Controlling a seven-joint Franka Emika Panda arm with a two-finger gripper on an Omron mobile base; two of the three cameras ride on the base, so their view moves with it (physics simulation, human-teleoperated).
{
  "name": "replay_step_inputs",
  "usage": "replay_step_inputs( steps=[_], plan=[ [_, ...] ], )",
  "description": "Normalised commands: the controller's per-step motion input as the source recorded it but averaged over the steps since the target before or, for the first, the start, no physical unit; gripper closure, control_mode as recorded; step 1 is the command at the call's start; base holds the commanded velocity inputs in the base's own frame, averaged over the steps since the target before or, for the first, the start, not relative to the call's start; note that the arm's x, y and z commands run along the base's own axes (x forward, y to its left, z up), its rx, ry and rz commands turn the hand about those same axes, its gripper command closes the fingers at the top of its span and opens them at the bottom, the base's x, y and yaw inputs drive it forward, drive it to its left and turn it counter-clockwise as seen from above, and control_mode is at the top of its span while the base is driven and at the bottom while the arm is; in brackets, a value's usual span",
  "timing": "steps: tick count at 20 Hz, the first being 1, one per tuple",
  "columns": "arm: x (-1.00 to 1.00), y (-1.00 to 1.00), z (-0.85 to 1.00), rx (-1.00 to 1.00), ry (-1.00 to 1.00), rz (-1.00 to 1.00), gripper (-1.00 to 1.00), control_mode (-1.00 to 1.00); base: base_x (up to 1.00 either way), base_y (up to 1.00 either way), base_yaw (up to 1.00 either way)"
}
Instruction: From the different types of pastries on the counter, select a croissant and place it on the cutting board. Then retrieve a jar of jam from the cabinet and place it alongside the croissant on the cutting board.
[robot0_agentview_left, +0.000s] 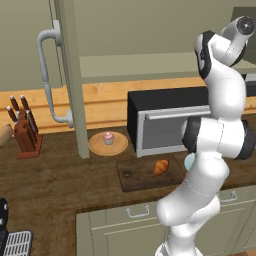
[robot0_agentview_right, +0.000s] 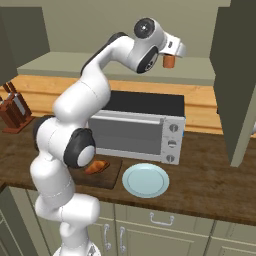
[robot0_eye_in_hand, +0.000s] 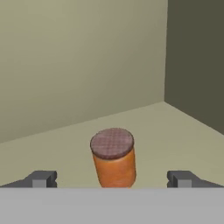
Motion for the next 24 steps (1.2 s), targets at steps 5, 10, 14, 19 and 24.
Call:
replay_step_inputs(
  steps=[5,10,14,19,24],
  plan=[
    [0.1,-0.32,-0.27,0.03,0.0,0.0,-1.0,-1.0,0.0,0.0,0.0],
    [0.21,-0.09,-0.04,0.0,0.0,0.0,-1.0,-1.0,0.0,0.0,0.0],
    [0.31,0.0,0.0,0.0,0.0,0.0,-1.0,-1.0,0.0,0.0,0.0],
    [0.22,0.0,-0.05,0.0,0.0,0.0,-1.0,-1.0,0.0,0.0,0.0],
    [0.09,0.0,-0.14,0.0,0.0,0.0,-1.0,-1.0,0.0,0.0,0.0]
  ],
)
